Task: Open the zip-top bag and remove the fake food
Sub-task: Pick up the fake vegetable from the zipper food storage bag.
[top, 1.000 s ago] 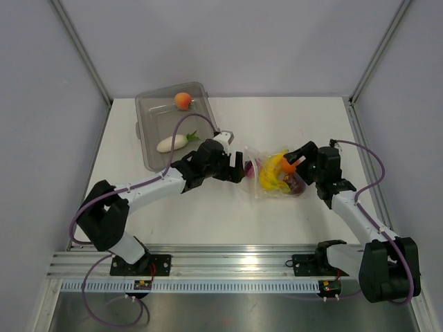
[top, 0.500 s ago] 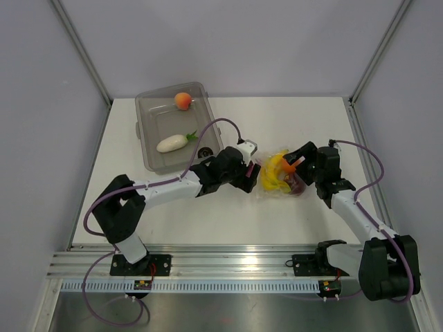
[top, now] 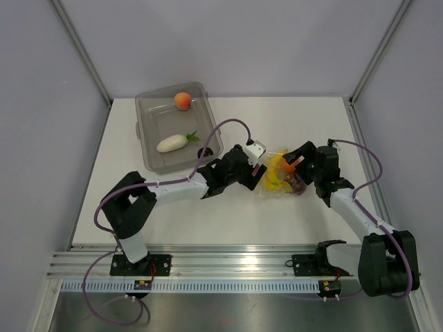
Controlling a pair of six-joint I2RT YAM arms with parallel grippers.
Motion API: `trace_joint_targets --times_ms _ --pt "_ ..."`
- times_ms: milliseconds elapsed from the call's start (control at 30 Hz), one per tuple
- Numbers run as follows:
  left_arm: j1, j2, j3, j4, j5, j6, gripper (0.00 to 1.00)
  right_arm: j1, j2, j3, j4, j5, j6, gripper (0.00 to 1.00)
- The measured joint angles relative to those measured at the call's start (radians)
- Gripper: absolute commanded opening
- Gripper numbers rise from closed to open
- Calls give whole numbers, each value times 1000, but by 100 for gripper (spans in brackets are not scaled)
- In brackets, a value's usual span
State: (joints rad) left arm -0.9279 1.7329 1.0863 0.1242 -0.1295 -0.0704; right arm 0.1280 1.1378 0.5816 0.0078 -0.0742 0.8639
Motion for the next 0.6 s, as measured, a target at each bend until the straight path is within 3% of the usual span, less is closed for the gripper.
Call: trace_joint_targets --times_ms 600 --pt "-19 93 12 129 -102 77 88 0 36 0 23 -25 -14 86"
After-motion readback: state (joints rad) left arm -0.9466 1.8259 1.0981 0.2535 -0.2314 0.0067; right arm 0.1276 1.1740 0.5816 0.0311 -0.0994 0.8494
